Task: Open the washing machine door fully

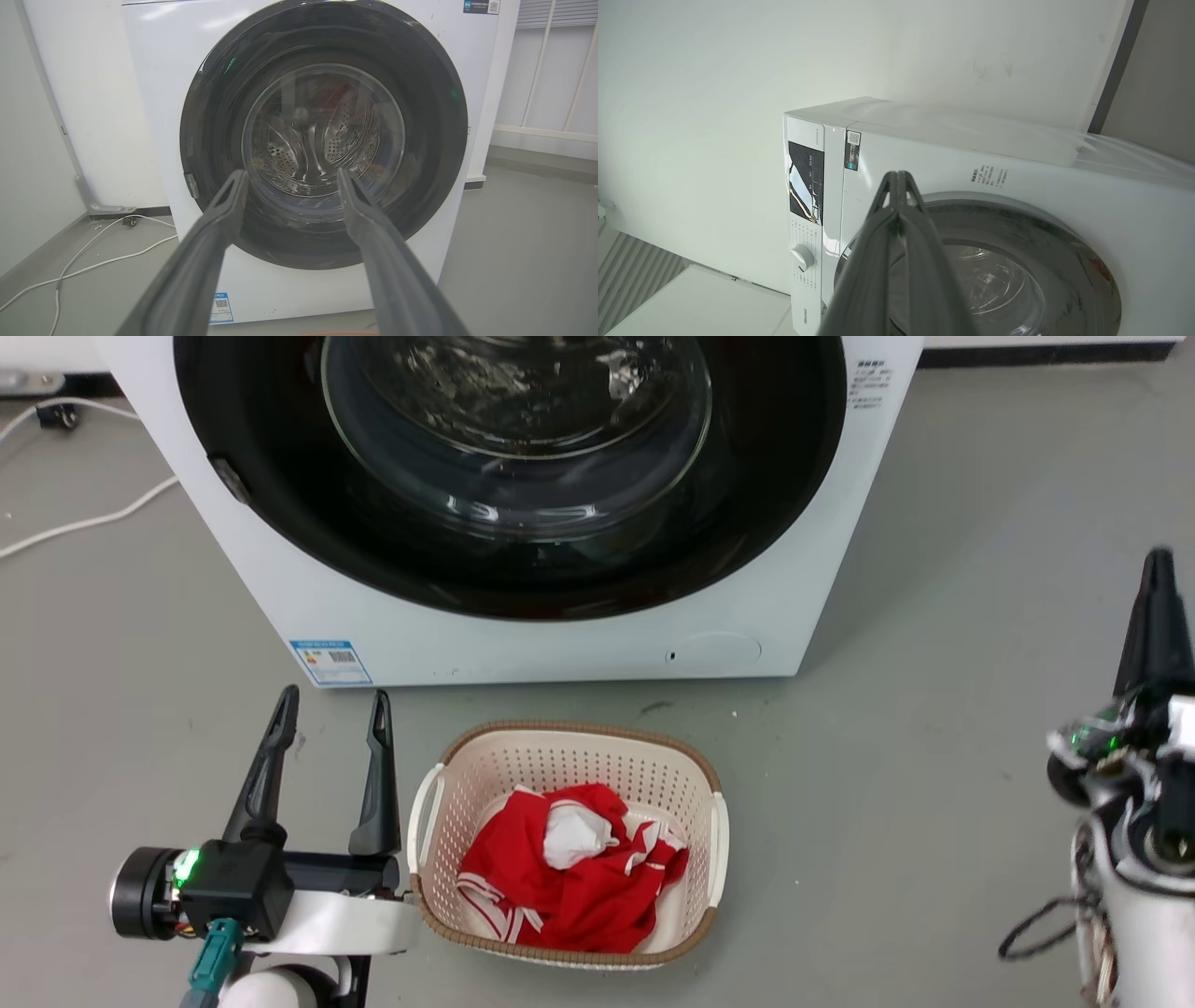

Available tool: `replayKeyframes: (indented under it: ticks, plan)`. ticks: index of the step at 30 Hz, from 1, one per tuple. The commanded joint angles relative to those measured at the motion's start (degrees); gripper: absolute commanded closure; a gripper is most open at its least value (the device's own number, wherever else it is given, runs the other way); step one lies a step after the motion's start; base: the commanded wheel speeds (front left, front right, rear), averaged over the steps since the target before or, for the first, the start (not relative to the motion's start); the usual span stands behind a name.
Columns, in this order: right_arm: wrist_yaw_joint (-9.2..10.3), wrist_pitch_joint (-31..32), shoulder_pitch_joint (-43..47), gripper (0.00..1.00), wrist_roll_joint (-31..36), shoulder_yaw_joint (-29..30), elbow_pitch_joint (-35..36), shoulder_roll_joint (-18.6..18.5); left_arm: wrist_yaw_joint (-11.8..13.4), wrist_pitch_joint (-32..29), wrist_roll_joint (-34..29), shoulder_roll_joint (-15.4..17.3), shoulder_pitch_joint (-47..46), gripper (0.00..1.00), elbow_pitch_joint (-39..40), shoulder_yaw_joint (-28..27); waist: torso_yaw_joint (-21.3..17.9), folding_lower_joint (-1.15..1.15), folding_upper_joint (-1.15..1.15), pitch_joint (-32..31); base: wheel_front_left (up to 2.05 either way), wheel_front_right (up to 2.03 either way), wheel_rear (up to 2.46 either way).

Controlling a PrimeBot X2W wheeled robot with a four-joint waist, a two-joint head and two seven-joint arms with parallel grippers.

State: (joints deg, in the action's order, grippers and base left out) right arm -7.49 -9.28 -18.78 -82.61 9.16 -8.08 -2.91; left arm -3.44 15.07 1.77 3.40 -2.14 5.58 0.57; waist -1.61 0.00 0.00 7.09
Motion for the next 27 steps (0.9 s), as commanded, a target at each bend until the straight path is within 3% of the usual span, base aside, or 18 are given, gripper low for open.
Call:
replayKeyframes:
  ticks: [1, 8, 17, 27]
  plan:
    - [0.00, 2.39, -4.59, 1.00, -2.90, 1.46, -2.87, -1.06, 0.21, 0.14, -0.14, -0.01, -1.37, 0.00, 0.43, -0.26, -0.08, 0.00, 0.00, 2.43, 0.00, 0.00, 0.00]
    - [0.00, 7.62, -18.87, 1.00, -6.62, 2.80, -14.88, -5.81, -0.17, 0.14, -0.35, -0.06, -4.26, 0.00, 1.29, -0.43, 0.44, 0.00, 0.00, 7.04, 0.00, 0.00, 0.00]
    - [0.00, 19.69, -39.65, 1.00, -6.49, -2.40, -32.75, -12.12, -0.61, 0.14, -0.68, -0.14, -8.19, 0.00, 2.21, -0.15, 1.48, 0.00, 0.00, 12.67, 0.00, 0.00, 0.00]
    - [0.00, 32.36, -53.81, 1.00, -2.42, -10.57, -39.76, -13.32, -0.97, 0.14, -1.07, -0.21, -11.25, 0.00, 3.06, 0.49, 2.29, 0.00, 0.00, 17.39, 0.00, 0.00, 0.00]
